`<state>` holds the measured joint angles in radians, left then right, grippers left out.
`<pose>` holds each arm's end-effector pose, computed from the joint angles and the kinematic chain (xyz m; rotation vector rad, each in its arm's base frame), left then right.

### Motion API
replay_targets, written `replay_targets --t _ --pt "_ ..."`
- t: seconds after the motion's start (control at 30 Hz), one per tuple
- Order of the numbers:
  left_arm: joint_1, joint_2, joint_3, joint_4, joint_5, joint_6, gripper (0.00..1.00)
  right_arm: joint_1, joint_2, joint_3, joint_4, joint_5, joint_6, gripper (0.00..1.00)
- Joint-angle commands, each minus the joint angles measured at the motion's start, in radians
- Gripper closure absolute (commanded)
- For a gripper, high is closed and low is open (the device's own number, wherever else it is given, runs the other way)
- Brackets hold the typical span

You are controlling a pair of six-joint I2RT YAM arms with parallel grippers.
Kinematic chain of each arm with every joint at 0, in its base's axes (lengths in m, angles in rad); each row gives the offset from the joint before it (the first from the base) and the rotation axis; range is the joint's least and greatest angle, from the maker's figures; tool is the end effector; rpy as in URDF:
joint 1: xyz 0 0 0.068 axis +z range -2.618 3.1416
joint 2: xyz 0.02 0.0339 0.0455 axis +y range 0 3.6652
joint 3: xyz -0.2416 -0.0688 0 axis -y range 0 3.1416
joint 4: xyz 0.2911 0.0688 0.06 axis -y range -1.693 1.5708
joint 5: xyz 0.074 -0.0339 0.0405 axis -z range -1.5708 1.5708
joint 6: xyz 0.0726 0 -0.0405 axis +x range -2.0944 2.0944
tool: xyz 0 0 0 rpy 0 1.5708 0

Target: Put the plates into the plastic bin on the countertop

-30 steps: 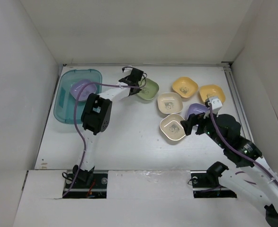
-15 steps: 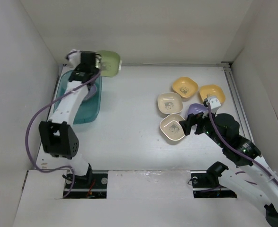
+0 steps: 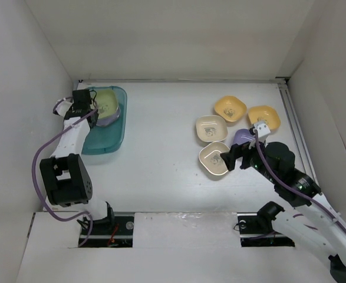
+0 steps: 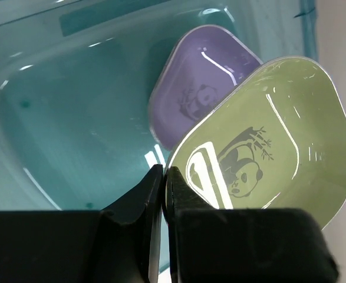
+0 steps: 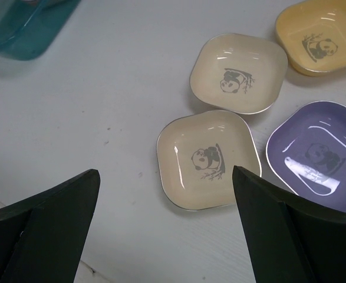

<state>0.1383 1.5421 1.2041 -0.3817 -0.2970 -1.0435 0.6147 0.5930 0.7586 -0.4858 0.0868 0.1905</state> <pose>0.4086 0.0783 0.2205 -1.3811 1.7847 -0.1434 0.1962 0.1308 0.3096 -0.3446 1.8856 0.4654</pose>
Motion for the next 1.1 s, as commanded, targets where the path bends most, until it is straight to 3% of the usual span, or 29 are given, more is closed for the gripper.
replay_targets --t 0.0,0.17,0.53,0.6,0.7,0.83,0.87,0.93,1.0,1.07 --pt "0.0 -0.033 -0.006 0.081 -0.03 -0.131 1.0 -0.007 -0.022 -0.015 0.058 -0.038 -0.011 0.0" --pt "0.0 -0.017 -0.017 0.074 -0.05 -0.252 1.0 -0.007 -0.041 -0.025 0.058 -0.038 -0.011 0.0" --pt "0.0 0.211 0.13 -0.033 0.012 -0.359 1.0 -0.007 -0.05 -0.025 0.04 -0.047 -0.011 0.0" --pt "0.0 0.222 0.144 -0.042 0.001 -0.359 0.91 -0.007 -0.05 -0.025 0.039 -0.047 -0.011 0.0" --pt "-0.009 0.194 0.144 -0.042 -0.008 -0.359 0.65 -0.007 -0.059 -0.025 0.039 -0.047 -0.011 0.0" --pt "-0.045 0.107 0.134 -0.025 -0.079 -0.343 0.2 -0.007 -0.059 -0.025 0.039 -0.047 -0.011 0.0" --pt "-0.054 0.084 0.134 -0.016 -0.089 -0.33 0.03 -0.007 -0.059 -0.025 0.039 -0.047 -0.011 0.0" --pt "-0.094 0.015 0.12 0.03 -0.099 -0.242 0.0 -0.007 -0.05 -0.025 0.049 -0.047 -0.011 0.0" --pt "-0.127 -0.016 0.11 0.166 -0.038 -0.12 0.0 -0.007 -0.041 -0.025 0.049 -0.047 -0.011 0.0" --pt "-0.215 0.012 0.161 0.164 0.054 0.044 0.0 -0.007 -0.032 -0.016 0.049 0.008 -0.011 0.0"
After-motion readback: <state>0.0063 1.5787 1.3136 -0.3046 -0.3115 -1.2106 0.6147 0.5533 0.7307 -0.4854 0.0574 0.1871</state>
